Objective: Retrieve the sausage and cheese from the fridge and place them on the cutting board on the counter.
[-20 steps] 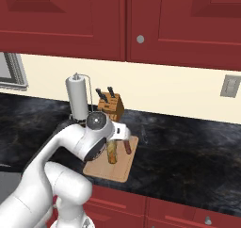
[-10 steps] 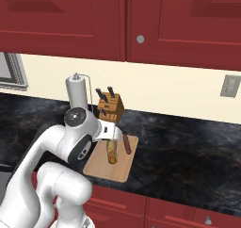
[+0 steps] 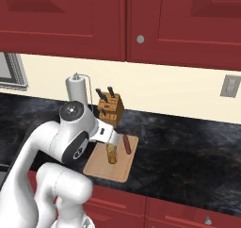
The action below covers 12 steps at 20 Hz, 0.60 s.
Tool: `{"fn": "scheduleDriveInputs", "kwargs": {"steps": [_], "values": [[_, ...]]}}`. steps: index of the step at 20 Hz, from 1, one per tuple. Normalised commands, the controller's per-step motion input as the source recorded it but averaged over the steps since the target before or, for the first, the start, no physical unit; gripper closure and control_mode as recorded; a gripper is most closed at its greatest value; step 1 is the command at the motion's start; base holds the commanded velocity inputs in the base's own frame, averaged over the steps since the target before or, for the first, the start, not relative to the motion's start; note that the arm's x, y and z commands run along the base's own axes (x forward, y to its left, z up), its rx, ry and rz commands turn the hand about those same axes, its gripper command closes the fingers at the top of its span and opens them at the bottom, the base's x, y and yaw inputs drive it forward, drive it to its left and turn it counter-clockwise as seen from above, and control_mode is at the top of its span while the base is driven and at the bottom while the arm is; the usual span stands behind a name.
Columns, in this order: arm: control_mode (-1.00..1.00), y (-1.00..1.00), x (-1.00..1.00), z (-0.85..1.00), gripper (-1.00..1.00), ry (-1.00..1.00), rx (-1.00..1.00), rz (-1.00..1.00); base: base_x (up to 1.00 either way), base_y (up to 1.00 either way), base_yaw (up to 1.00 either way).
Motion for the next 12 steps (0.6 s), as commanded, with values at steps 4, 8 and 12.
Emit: {"fn": "scheduleDriveInputs", "kwargs": {"steps": [4,8,12], "values": [[1.0,0.0,0.0,0.0,-1.0,0.0,0.0,0.0,-0.13,0.0,0.0],[1.0,0.0,0.0,0.0,-1.0,0.0,0.0,0.0,-0.77,0.0,0.03],[1.0,0.0,0.0,0.0,-1.0,0.0,0.0,0.0,-0.9,0.0,0.0]]}}
